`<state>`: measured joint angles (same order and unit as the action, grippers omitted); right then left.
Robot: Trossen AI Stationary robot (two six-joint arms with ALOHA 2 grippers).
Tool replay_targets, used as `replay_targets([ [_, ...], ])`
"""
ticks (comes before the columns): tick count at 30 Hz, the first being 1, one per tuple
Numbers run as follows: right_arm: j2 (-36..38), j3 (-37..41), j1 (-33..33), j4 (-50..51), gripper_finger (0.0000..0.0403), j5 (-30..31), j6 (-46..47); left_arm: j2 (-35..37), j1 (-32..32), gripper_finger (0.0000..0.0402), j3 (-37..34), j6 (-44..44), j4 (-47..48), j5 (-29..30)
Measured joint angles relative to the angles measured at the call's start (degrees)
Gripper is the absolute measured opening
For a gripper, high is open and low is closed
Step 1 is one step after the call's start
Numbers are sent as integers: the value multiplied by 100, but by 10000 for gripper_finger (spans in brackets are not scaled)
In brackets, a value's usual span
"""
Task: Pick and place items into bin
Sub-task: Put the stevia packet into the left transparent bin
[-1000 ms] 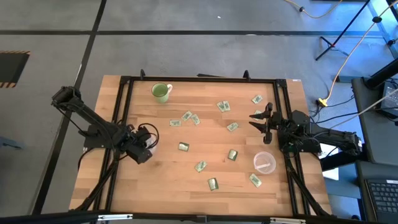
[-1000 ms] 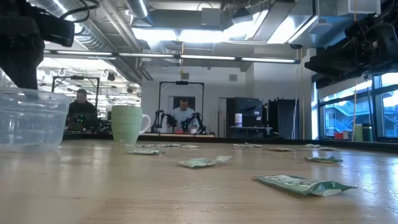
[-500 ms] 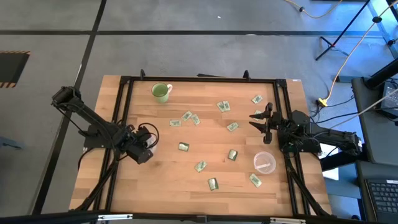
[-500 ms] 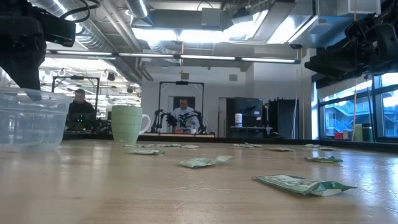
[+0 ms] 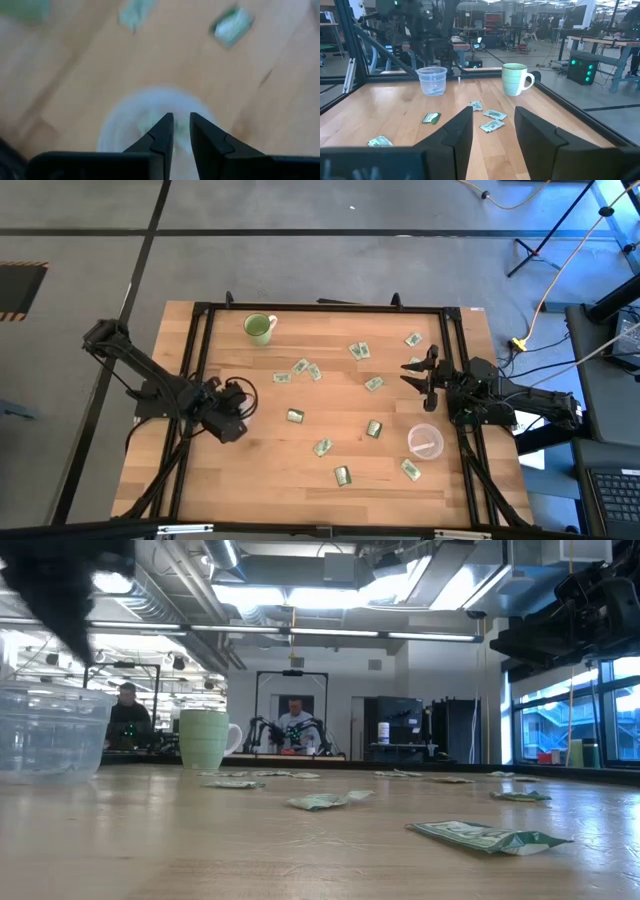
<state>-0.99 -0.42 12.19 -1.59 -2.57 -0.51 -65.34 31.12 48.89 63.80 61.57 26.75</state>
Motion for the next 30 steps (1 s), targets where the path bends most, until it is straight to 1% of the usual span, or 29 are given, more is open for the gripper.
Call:
replay_targets([
  [2, 0, 0, 1, -1, 149, 0, -4, 4, -256, 59, 132, -175, -22, 120],
  [4, 0, -1, -1, -1, 149, 0, -7, 2, -633, 61, 166, -427, -87, 4],
  [5, 0, 1, 1, -1, 149, 0, -7, 2, -820, 63, 165, -686, -135, -115],
  [7, 0, -1, -1, -1, 149, 0, 0, -24, -1180, 69, 164, -1296, -282, -315],
  [9, 0, -1, 0, -1, 149, 0, 0, -77, -1551, 78, 164, -1967, -601, -378],
  [11, -1, 0, 0, -3, 149, 0, 1, -141, -1904, 88, 164, -2691, -1042, -416],
  [15, -2, -1, 0, -1, 149, 0, 2, -364, -2526, 108, 164, -4022, -1998, -867],
  [16, -2, -1, 0, -4, 149, 0, 2, -454, -2666, 111, 164, -4272, -2201, -874],
  [19, -2, -1, -1, -3, 149, 0, 2, -770, -3083, 112, 164, -4755, -2568, -887],
  [23, -2, -1, 0, -3, 149, 0, -7, -1309, -3623, 101, 164, -5126, -2861, -1380],
  [30, -2, 1, 1, -1, 149, 0, -123, -2307, -4302, 85, 164, -5875, -3587, -1804],
])
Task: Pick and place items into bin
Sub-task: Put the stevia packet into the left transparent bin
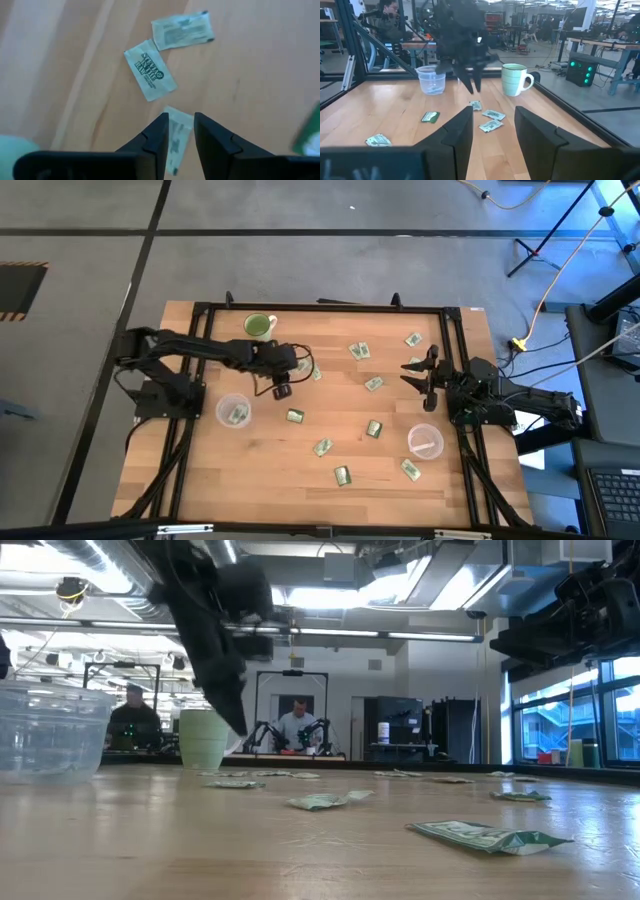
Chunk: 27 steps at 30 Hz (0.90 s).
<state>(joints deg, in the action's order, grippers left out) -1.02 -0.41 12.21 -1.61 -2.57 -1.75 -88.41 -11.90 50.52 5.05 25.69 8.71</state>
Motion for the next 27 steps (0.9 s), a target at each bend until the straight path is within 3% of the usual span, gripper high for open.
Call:
replay_targets([
  [8, 0, -1, 0, 0, 149, 0, 3, -751, -470, 76, 0, -67, -37, -728],
  [15, 0, 0, 0, 0, 149, 0, 1, -943, -484, 63, 24, -202, -58, -719],
  [27, 0, -2, 0, 0, 149, 0, -1, -898, -467, 4, 6, -285, -12, -732],
])
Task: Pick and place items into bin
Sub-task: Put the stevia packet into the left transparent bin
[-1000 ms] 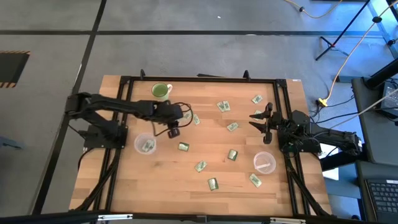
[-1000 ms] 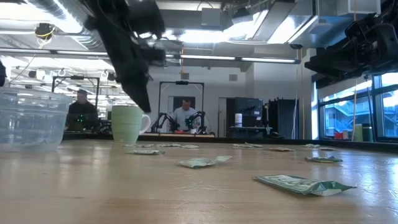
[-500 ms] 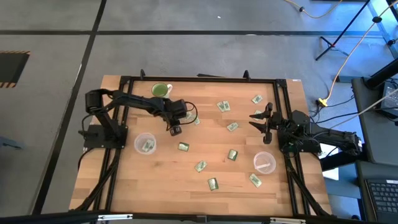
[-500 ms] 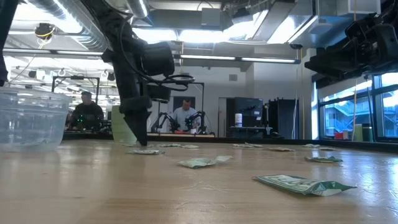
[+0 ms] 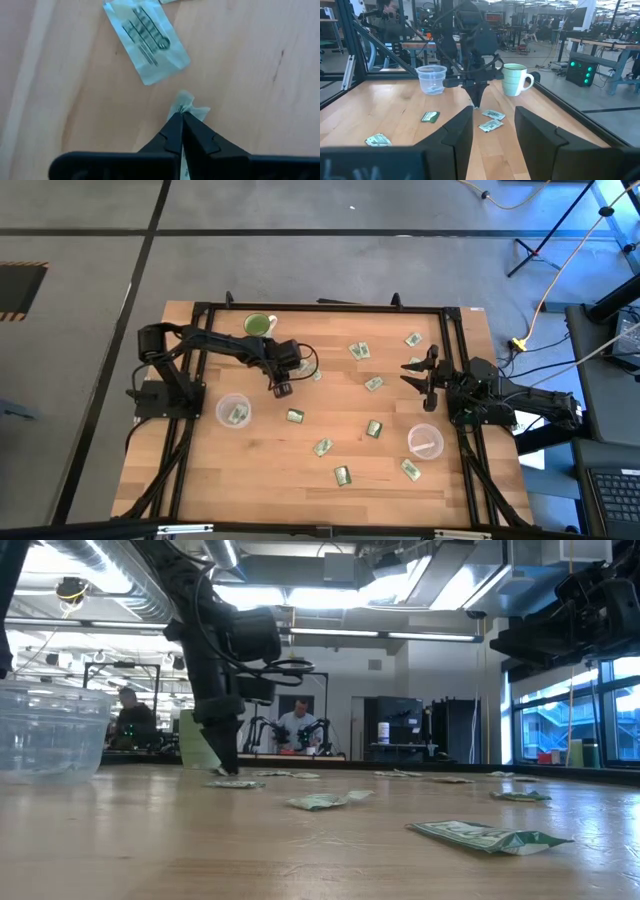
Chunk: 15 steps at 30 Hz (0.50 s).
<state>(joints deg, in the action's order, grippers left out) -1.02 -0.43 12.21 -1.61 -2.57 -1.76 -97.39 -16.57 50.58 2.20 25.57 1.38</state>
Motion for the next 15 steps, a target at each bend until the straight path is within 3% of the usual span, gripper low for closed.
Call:
replay_targets([
  [7, 0, 2, -2, 0, 149, 0, -2, 646, 95, 3, -21, 103, 227, -423],
  [15, 1, 0, -1, 0, 149, 0, -2, 1908, 568, 3, -17, 755, 656, -403],
])
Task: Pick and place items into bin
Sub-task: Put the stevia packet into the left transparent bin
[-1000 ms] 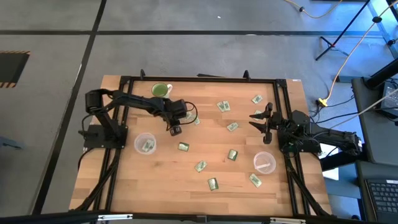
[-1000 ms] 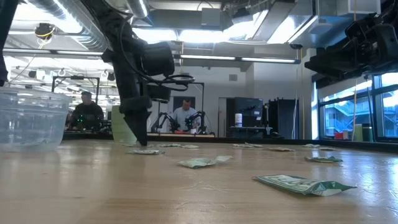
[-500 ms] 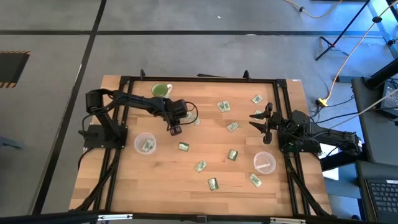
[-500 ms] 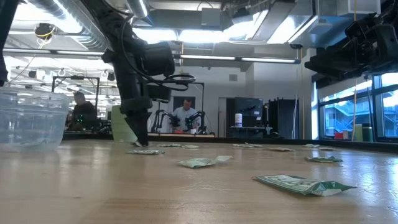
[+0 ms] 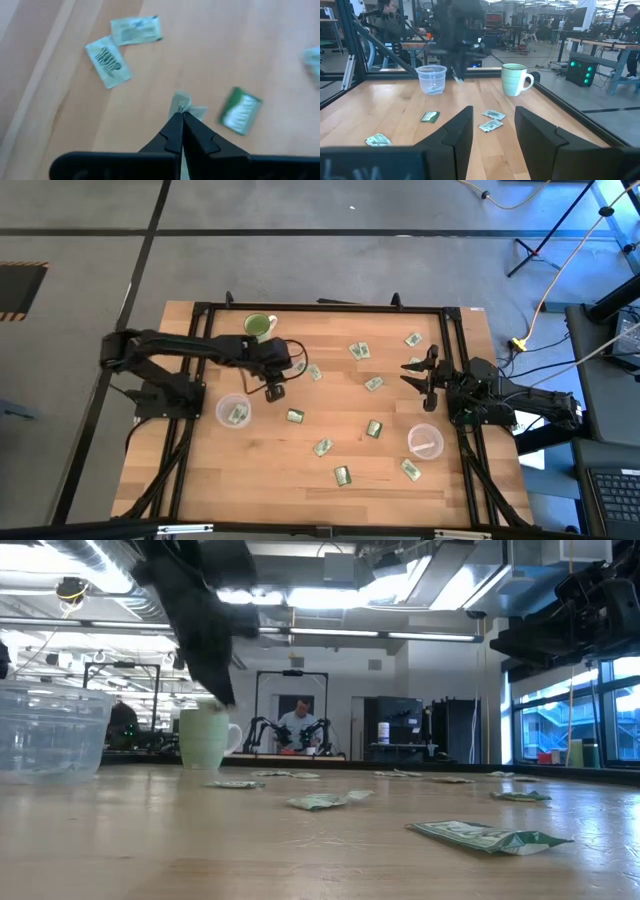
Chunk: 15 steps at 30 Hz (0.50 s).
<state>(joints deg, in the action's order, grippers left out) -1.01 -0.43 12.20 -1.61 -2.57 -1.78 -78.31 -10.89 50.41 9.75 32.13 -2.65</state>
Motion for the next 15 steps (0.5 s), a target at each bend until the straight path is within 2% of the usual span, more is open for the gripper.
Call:
replay_targets([
  [7, -1, 2, -1, 1, 149, 2, 0, 892, 778, 3, 4, 1004, 707, 184],
  [15, -1, 0, -1, 2, 149, 2, 0, 1315, 1863, 3, 7, 2448, 1527, 514],
])
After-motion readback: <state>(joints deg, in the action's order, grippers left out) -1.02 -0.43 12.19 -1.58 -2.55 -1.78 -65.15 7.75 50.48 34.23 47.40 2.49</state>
